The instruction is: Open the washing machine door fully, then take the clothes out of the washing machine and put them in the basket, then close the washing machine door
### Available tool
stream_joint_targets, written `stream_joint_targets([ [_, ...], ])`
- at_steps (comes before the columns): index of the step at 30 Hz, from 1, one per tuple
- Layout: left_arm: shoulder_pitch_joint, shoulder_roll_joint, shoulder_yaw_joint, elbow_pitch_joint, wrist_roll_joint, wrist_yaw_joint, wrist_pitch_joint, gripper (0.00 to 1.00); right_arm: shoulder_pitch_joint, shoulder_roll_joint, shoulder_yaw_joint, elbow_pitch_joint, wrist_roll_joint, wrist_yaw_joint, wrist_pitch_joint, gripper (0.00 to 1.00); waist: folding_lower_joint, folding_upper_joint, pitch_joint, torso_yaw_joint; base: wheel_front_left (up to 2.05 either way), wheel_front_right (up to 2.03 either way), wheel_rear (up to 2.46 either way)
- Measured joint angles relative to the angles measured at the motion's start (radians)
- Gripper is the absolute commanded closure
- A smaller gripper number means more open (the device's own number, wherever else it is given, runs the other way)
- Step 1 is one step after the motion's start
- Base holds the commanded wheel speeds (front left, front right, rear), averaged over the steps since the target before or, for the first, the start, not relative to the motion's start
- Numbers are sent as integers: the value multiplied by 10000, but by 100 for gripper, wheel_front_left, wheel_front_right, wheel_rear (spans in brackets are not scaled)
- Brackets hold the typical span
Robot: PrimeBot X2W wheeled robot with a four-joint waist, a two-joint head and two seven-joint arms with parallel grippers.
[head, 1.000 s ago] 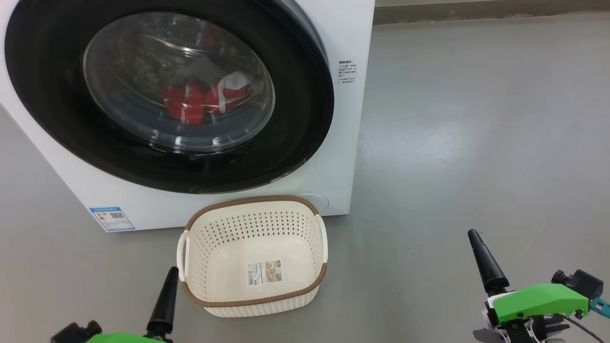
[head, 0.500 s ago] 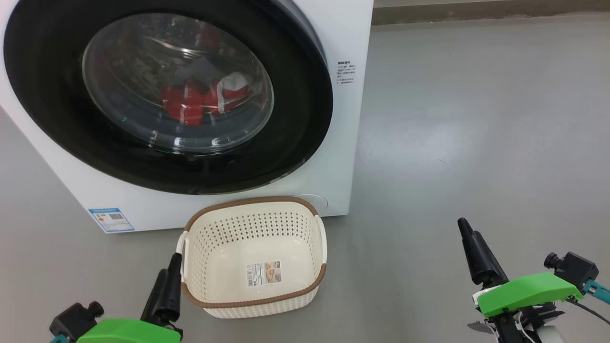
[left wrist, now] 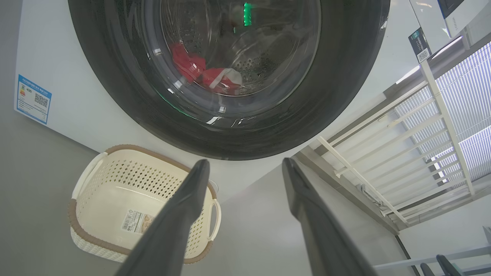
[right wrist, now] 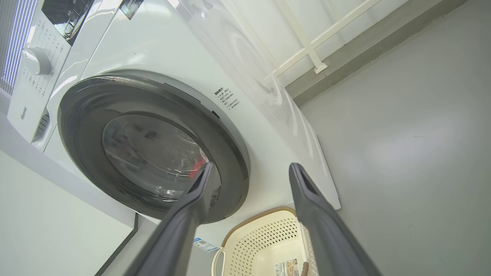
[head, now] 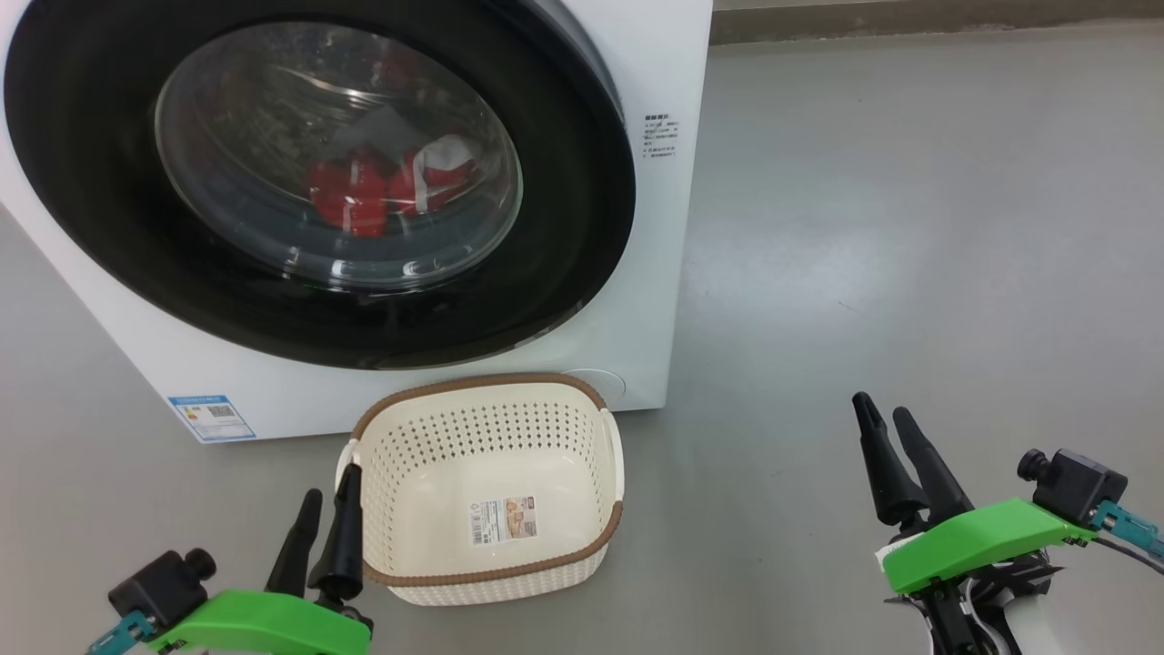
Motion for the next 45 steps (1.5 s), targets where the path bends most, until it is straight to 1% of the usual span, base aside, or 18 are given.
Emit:
stream_joint_targets([
  [26,-483,8,-435,-107,2660,353,-709,0,-394,-67,405,-230,-3162,0,-752,0,0,0,52,-57,0,0,0],
  [34,-651,8,-541,-155,3499,523,-974,0,-663,-86,474,2,-3779,0,-968,0,-1,0,68,-59,0,0,0],
  [45,-872,13,-654,-222,4642,608,-1267,0,-1044,-136,694,107,-4892,0,-1308,0,-1,0,147,-102,0,0,0],
])
